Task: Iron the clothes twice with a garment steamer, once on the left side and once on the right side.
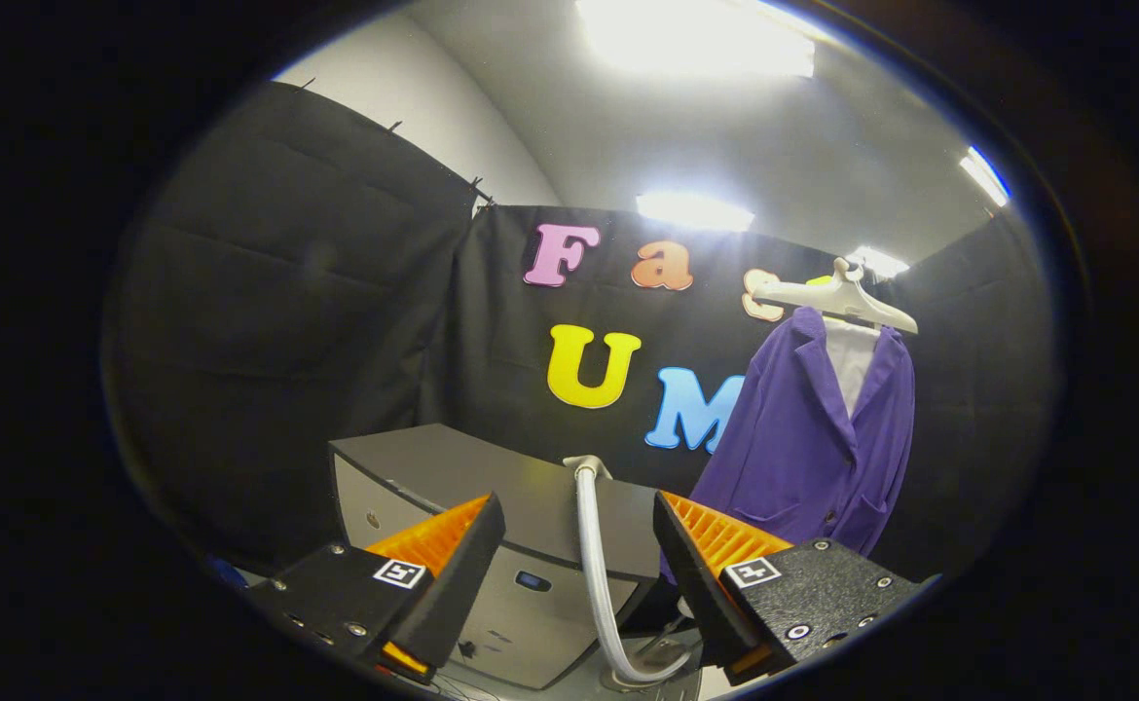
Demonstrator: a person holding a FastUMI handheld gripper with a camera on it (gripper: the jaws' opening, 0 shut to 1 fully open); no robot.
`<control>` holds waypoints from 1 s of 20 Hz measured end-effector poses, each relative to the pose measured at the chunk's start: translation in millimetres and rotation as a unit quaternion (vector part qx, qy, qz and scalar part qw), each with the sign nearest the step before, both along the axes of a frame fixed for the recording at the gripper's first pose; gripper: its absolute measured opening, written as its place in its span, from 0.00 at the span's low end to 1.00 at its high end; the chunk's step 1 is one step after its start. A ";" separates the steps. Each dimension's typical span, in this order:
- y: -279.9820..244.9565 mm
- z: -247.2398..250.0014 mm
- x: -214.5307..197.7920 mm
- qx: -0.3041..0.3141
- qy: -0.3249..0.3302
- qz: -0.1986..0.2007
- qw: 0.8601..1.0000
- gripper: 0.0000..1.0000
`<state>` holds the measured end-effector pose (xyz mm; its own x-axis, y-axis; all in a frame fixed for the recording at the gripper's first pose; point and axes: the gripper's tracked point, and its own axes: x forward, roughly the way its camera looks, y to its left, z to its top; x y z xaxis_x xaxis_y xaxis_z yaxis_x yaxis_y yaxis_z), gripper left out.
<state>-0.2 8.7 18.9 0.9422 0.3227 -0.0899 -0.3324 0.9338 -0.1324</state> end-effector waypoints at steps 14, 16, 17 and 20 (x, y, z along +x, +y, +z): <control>-5.4 22.6 122.6 0.118 0.052 -0.055 0.990 0.95; 6.4 20.7 149.3 0.138 0.085 -0.059 0.985 0.95; 15.1 14.6 159.8 0.146 0.111 -0.056 0.981 0.95; 29.2 7.1 193.9 0.155 0.153 -0.061 0.974 0.94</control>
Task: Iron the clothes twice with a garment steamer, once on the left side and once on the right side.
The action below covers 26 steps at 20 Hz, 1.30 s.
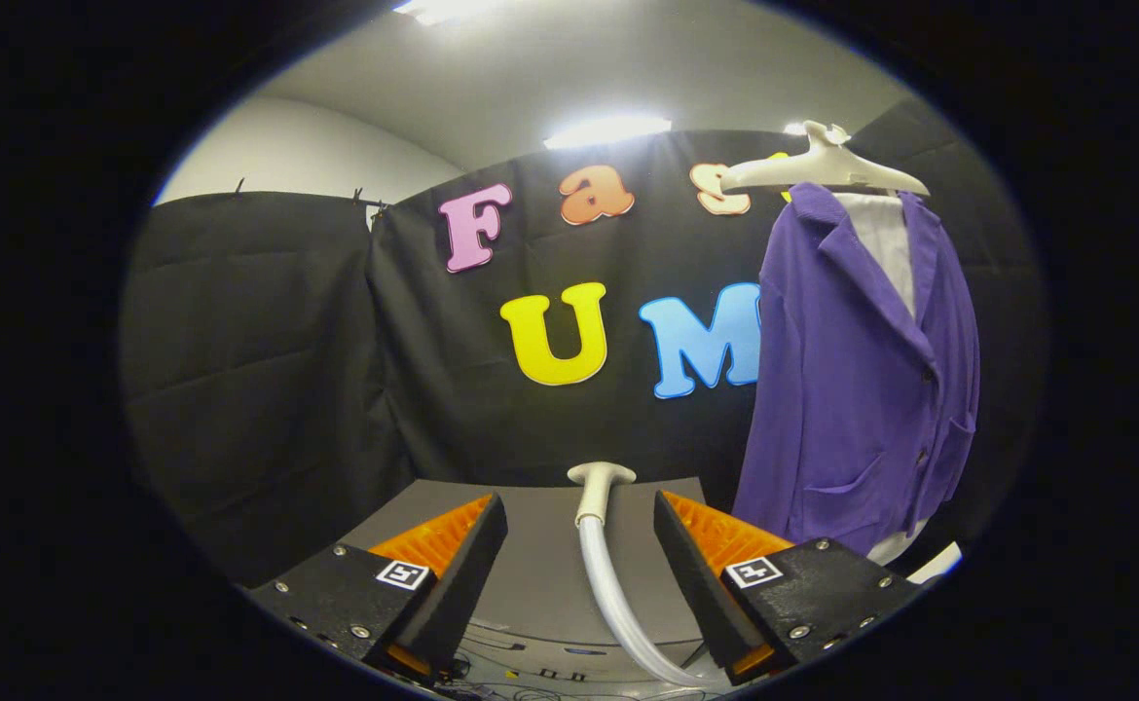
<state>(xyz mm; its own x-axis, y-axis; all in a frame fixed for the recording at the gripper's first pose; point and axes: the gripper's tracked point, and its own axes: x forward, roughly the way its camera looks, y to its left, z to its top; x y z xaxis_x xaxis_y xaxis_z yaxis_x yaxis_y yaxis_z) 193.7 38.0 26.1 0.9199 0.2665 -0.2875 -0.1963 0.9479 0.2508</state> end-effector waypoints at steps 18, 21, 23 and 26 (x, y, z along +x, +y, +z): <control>51.9 -122.7 163.8 0.048 0.269 -0.085 0.958 0.96; 57.0 -149.5 172.2 0.033 0.304 -0.082 0.949 0.95; 67.5 -164.3 173.5 0.028 0.329 -0.072 0.941 0.95; 75.3 -176.9 171.2 0.005 0.341 -0.062 0.938 0.95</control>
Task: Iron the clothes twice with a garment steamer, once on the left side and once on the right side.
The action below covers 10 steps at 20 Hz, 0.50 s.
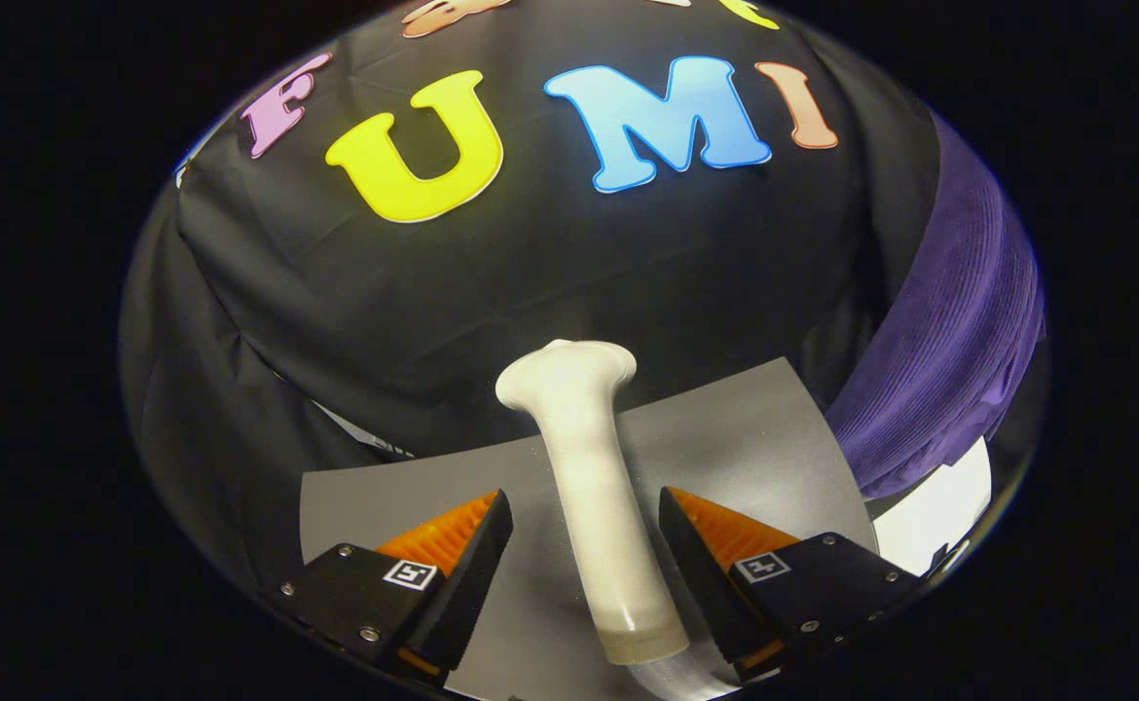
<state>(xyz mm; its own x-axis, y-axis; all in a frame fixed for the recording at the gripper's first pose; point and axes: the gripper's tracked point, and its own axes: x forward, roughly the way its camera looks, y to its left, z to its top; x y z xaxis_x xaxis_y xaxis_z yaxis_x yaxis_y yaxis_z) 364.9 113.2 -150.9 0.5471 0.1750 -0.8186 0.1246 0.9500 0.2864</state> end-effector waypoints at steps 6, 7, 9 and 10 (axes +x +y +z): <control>-4.1 -14.9 2.8 -0.038 0.013 -0.012 0.999 0.84; -7.1 -17.6 1.4 -0.044 0.017 -0.019 0.999 0.79; -12.2 -18.6 1.0 -0.055 0.023 -0.030 0.998 0.65; -12.2 -20.0 2.5 -0.057 0.022 -0.028 0.998 0.60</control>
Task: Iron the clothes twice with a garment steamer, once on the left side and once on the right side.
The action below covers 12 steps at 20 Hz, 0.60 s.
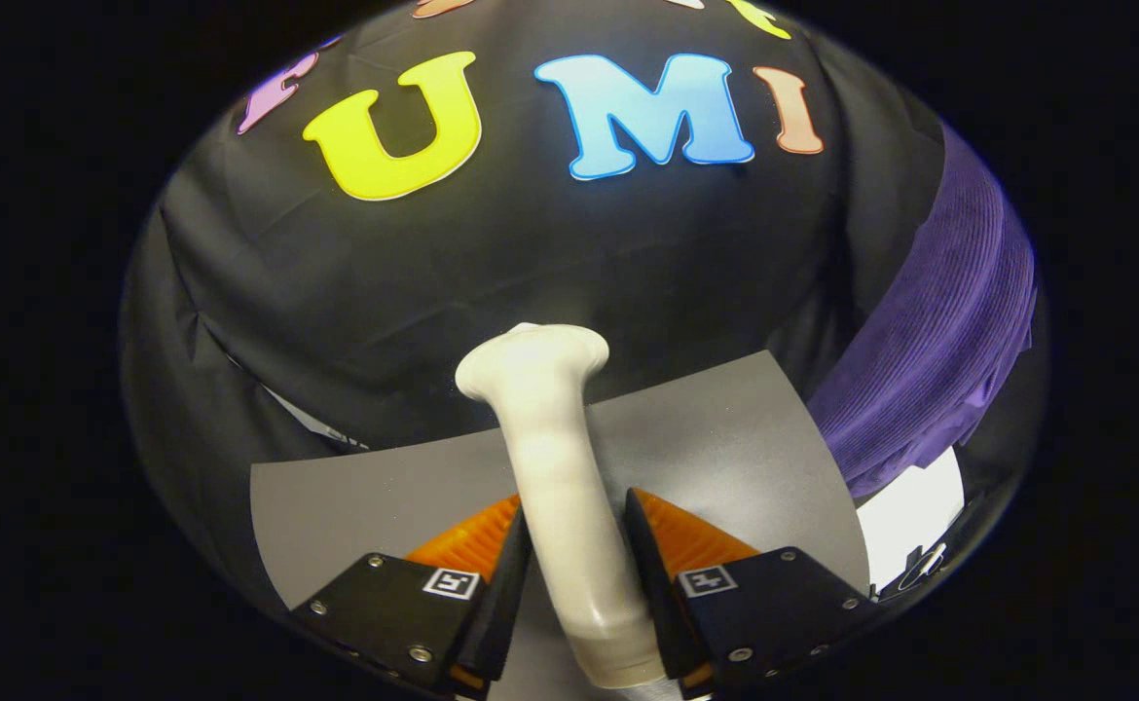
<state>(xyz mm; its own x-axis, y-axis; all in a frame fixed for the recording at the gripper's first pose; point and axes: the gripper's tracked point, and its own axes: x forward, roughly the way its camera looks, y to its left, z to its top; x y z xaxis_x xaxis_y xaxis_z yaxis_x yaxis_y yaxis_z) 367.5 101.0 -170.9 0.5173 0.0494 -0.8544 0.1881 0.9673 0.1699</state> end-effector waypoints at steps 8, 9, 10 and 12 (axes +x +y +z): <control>-1.5 -1.0 1.5 -0.064 -0.037 0.030 0.997 0.41; -1.8 -2.0 3.9 -0.077 -0.048 0.037 0.995 0.39; -2.6 -1.6 4.8 -0.085 -0.057 0.042 0.994 0.37; -1.0 -0.6 4.3 -0.091 -0.079 0.052 0.991 0.36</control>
